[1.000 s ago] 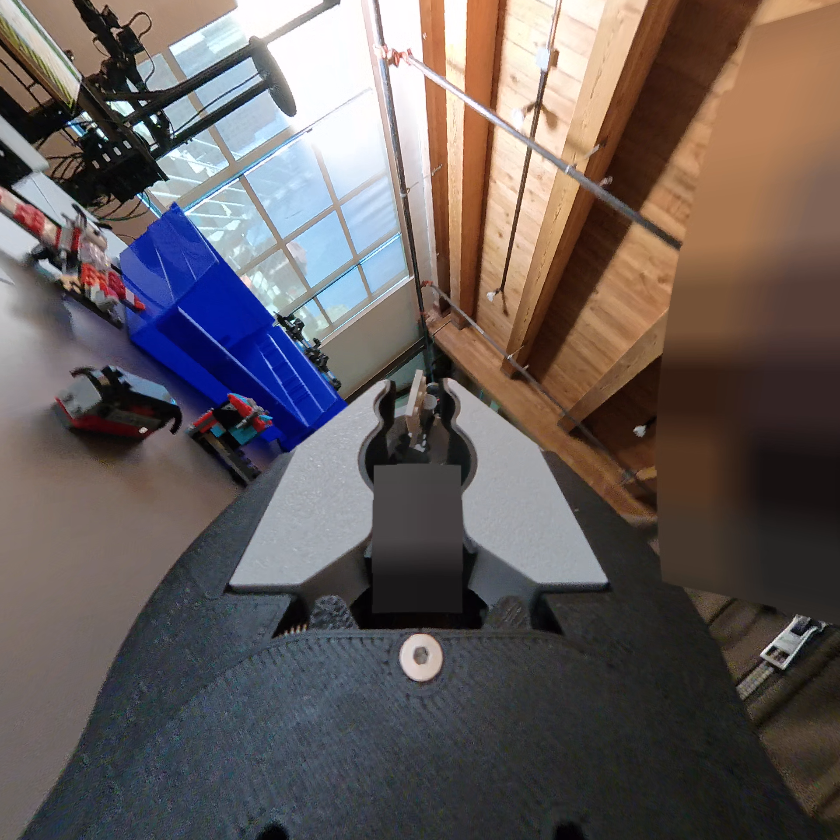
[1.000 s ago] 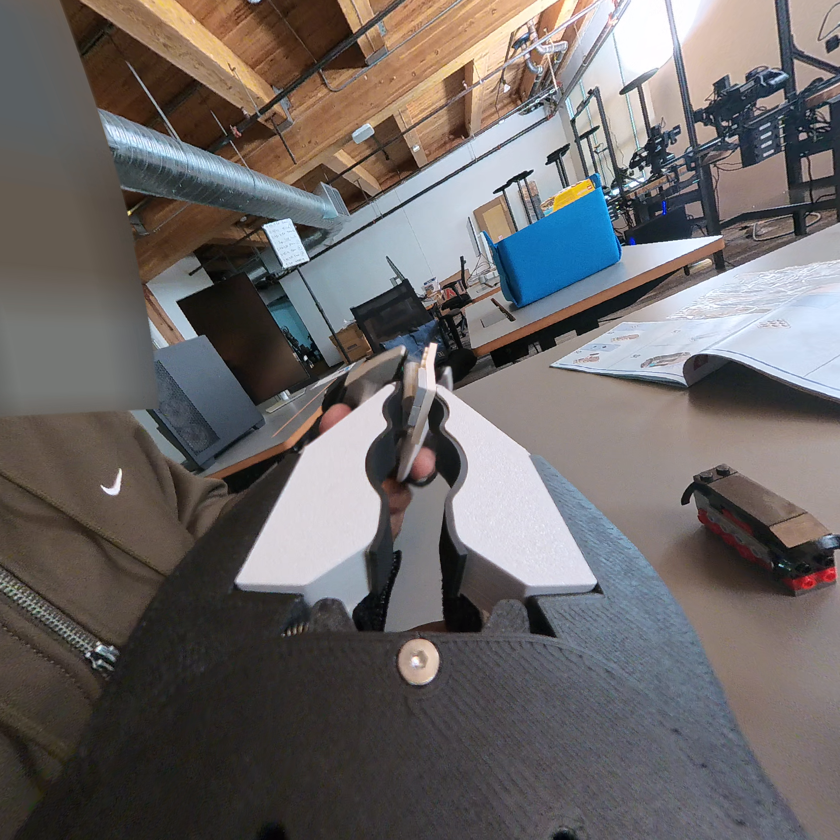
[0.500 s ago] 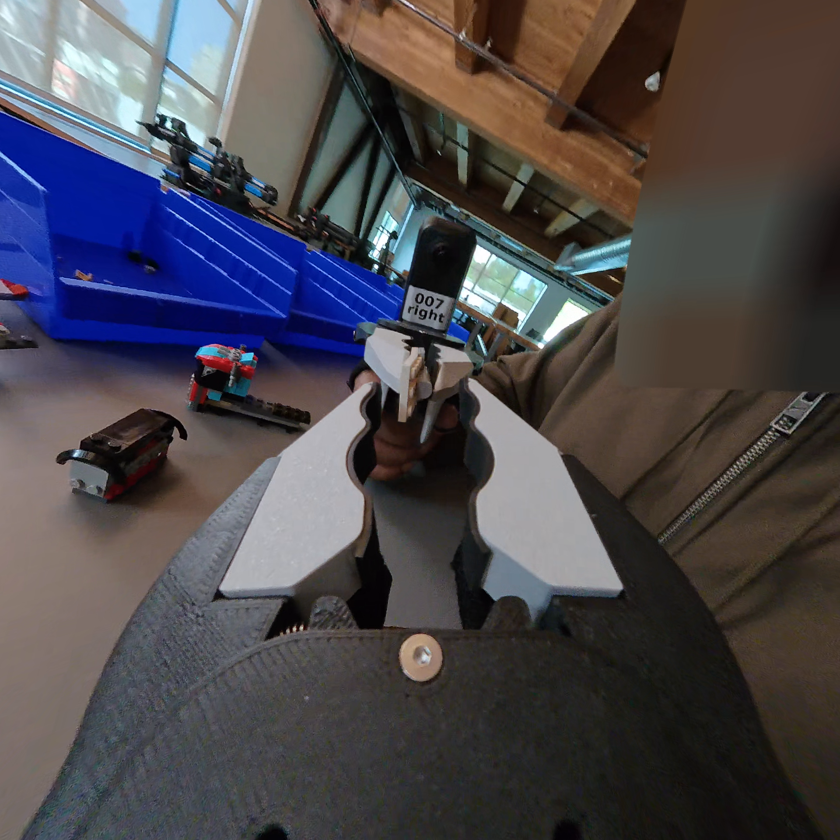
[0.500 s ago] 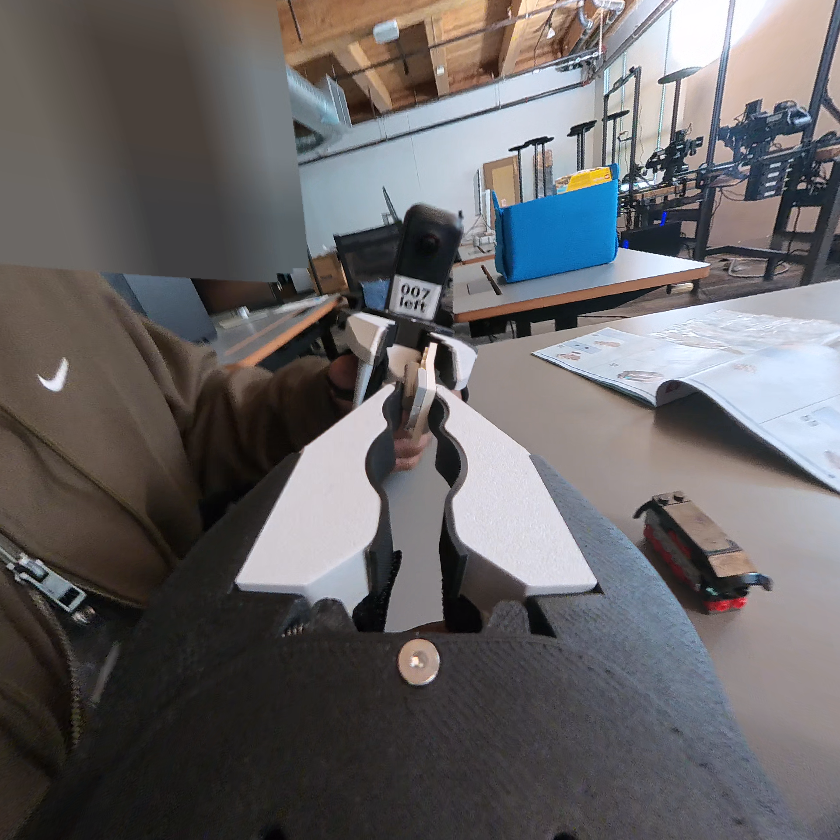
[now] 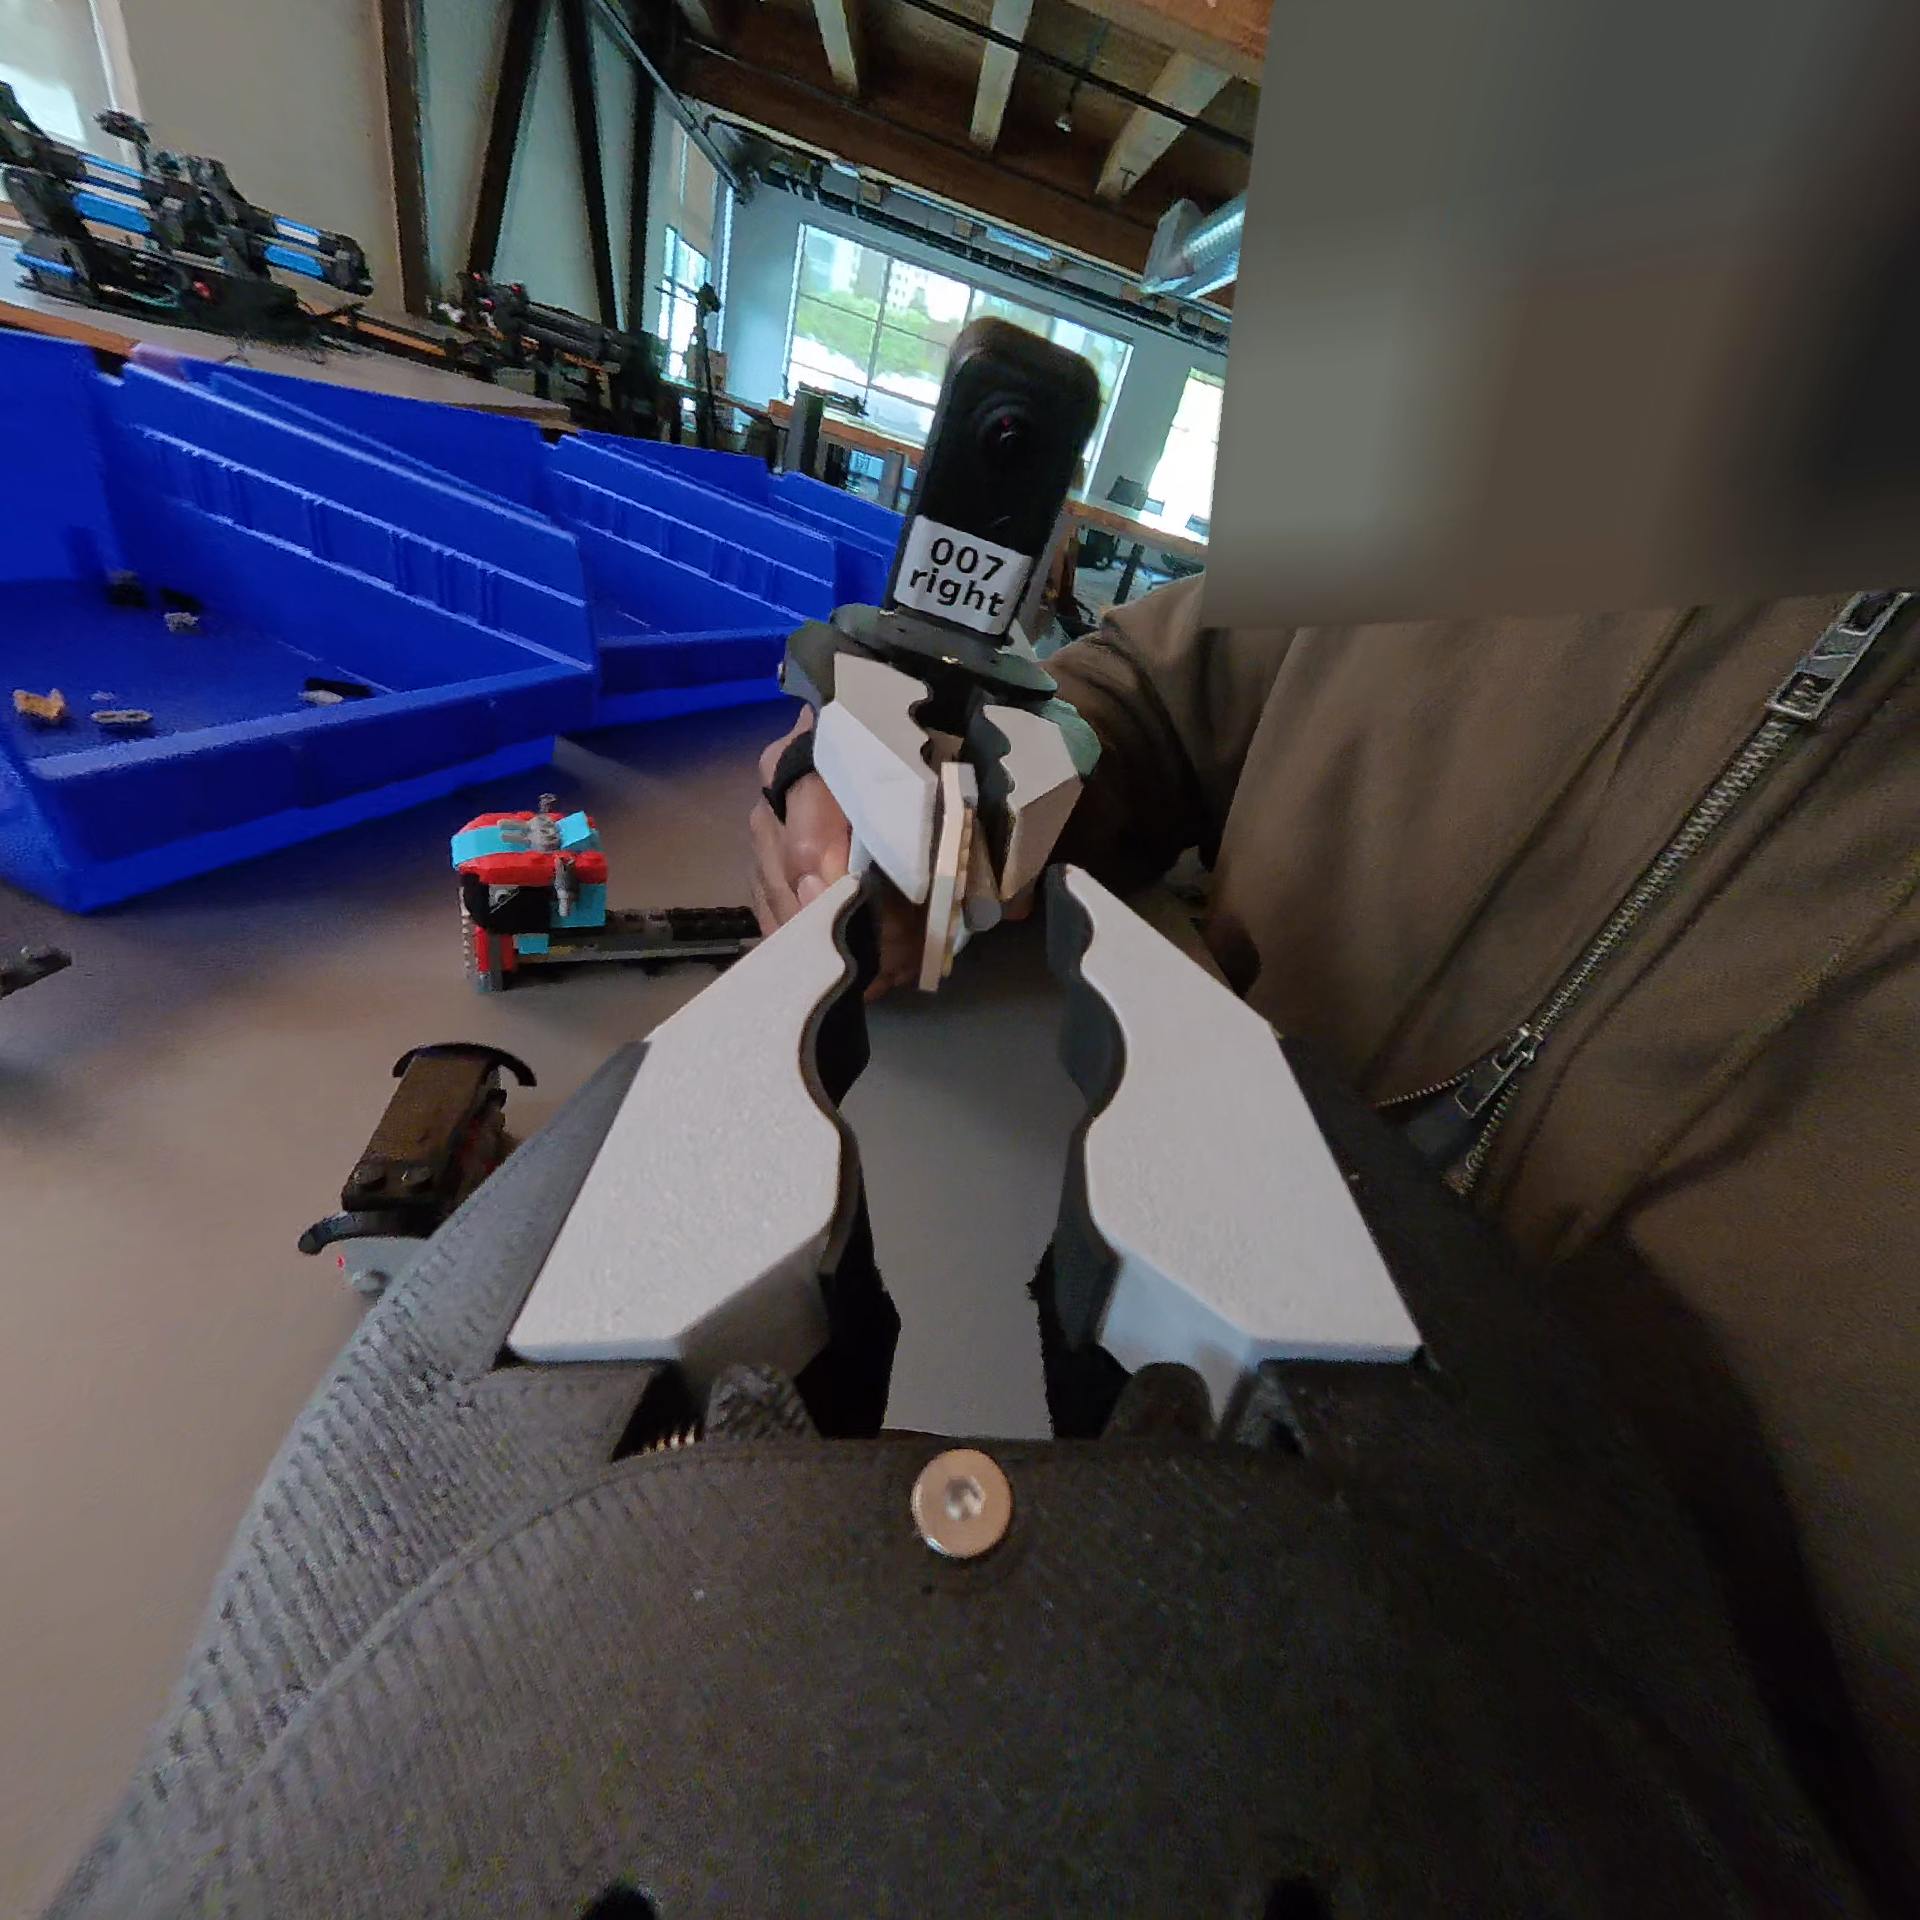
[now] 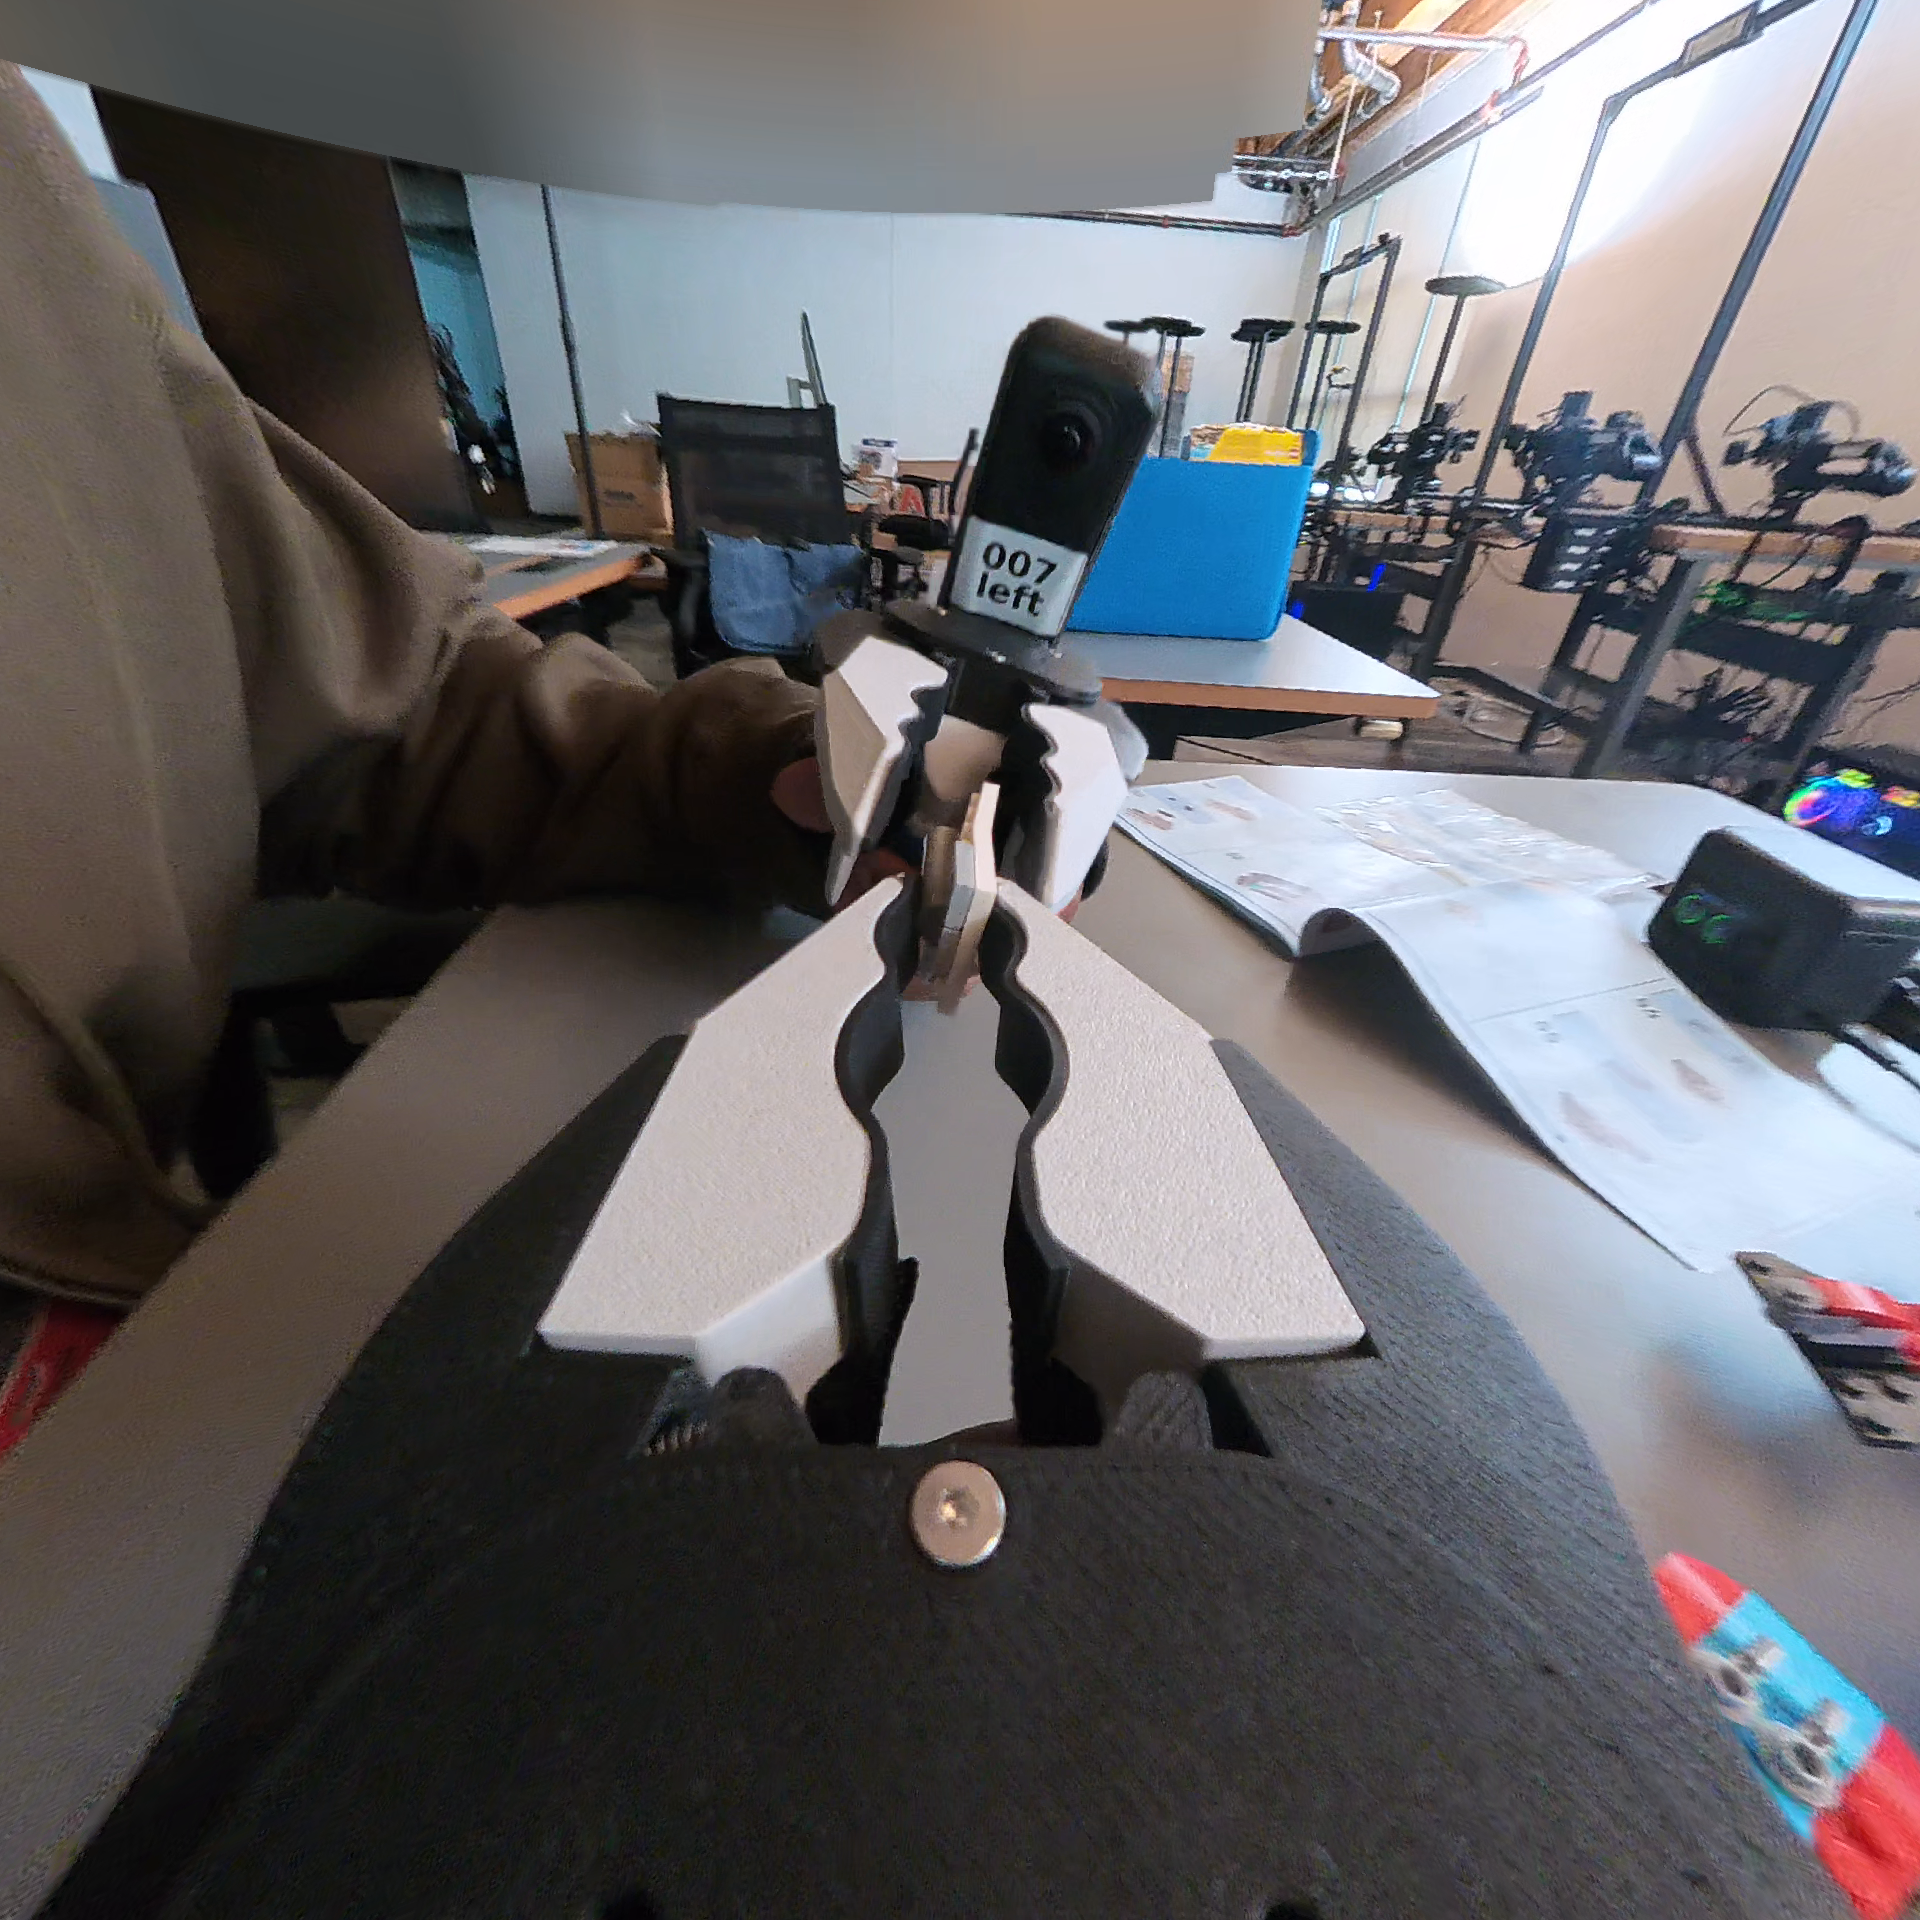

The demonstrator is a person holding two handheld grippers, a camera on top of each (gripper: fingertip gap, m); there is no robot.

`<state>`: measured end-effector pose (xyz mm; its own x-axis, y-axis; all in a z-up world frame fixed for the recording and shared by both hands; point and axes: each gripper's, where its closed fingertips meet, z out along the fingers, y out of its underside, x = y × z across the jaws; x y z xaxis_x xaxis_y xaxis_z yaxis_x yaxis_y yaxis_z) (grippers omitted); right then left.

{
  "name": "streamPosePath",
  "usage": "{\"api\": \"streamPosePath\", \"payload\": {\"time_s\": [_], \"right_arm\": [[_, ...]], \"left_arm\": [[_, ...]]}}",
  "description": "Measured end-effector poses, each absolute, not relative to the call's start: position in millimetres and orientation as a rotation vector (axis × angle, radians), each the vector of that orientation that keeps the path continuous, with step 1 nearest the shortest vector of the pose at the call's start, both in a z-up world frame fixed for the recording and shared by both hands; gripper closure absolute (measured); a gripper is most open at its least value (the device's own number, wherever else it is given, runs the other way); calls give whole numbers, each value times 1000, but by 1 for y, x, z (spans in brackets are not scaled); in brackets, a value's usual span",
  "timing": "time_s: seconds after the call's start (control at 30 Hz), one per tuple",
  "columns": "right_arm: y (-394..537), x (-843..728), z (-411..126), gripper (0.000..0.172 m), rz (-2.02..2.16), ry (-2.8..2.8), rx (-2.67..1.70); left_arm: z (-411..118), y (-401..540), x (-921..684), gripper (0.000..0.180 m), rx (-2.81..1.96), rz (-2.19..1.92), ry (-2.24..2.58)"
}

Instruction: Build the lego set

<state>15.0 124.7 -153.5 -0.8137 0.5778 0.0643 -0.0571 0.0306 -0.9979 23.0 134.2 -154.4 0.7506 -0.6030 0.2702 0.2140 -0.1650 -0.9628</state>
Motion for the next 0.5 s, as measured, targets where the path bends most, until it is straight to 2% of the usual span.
{"api": "streamPosePath", "payload": {"time_s": [0.33, 0.5], "right_arm": [[124, 12, -155, 161, 1826, -1868, -499], [122, 13, -157, 161, 1797, -1877, -489]], "left_arm": [[-157, 133, 15, 153, -1576, -683, 271], [-156, 133, 18, 163, -1582, -647, 294]]}}
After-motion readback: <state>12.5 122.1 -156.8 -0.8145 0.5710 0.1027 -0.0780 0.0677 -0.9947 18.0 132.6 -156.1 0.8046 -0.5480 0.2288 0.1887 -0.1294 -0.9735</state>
